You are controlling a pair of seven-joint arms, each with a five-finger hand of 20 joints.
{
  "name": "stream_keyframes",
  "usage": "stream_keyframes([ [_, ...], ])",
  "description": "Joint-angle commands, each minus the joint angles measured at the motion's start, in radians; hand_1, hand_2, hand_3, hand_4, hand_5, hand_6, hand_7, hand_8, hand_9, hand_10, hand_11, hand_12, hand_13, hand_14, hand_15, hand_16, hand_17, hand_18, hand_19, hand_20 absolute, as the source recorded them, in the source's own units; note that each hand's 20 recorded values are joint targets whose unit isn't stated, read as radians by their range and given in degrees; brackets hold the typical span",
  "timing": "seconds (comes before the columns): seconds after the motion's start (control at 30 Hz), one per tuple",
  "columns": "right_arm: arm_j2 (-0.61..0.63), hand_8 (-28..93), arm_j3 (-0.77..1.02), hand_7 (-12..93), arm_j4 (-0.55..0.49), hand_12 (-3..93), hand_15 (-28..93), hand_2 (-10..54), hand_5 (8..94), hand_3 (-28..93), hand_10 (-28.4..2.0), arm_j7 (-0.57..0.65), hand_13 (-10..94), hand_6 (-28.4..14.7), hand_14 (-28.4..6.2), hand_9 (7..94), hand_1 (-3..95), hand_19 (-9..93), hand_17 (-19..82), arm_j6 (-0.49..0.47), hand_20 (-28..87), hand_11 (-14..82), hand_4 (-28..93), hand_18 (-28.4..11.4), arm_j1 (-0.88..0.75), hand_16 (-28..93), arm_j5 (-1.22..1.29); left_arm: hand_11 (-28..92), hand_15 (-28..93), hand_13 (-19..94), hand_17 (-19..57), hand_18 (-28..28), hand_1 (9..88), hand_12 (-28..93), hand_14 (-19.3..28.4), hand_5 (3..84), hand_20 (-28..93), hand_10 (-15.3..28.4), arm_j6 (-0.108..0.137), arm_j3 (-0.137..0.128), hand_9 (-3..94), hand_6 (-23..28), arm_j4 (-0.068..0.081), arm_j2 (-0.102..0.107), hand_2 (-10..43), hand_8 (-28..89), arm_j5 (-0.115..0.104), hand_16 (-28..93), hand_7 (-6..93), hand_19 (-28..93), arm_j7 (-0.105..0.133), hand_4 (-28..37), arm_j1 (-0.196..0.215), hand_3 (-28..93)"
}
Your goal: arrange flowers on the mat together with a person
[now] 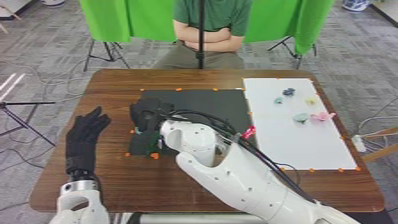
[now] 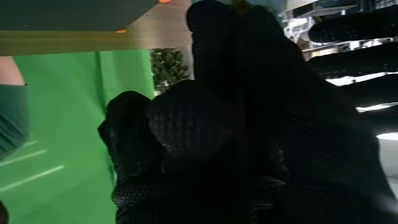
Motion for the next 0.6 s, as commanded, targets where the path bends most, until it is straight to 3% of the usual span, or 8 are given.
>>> stream_keyframes([
  [0.03, -0.006, 2, 0.015, 17, 0.003, 30.1, 58, -9.5, 73.7, 52, -7.6, -0.015, 87, 4.8, -1.1, 83.6, 59.3, 93, 52, -0.054, 52, 4.0, -12, -15.0, -0.003, 37, -0.041, 20, 19, 37, 7.3, 11.4, 16.8, 15, 16.3, 48.2, 17, 12.6, -0.007, 0.005, 46.5, 2.6, 0.010, -0.007, 24.9, -6, -0.003, 1, 15.6, 8, -0.008, -28.3, 0.017, 62],
  [0.6, 0.017, -11, 0.018, 15, -0.031, 15.8, 55, -9.5, 64.0, 70, -10.7, -0.016, 86, 5.6, -1.6, 74.1, 47.2, 92, 51, -0.181, 50, 10.8, -18, -14.9, 0.010, 37, -0.076, 17, 20, 38, 7.3, 11.3, 16.4, 24, 15.8, 49.7, 16, 11.3, -0.010, -0.006, 50.8, 0.9, 0.001, -0.013, 17.4, -4, 0.006, 3, 17.6, 8, -0.018, -28.3, 0.030, 57],
])
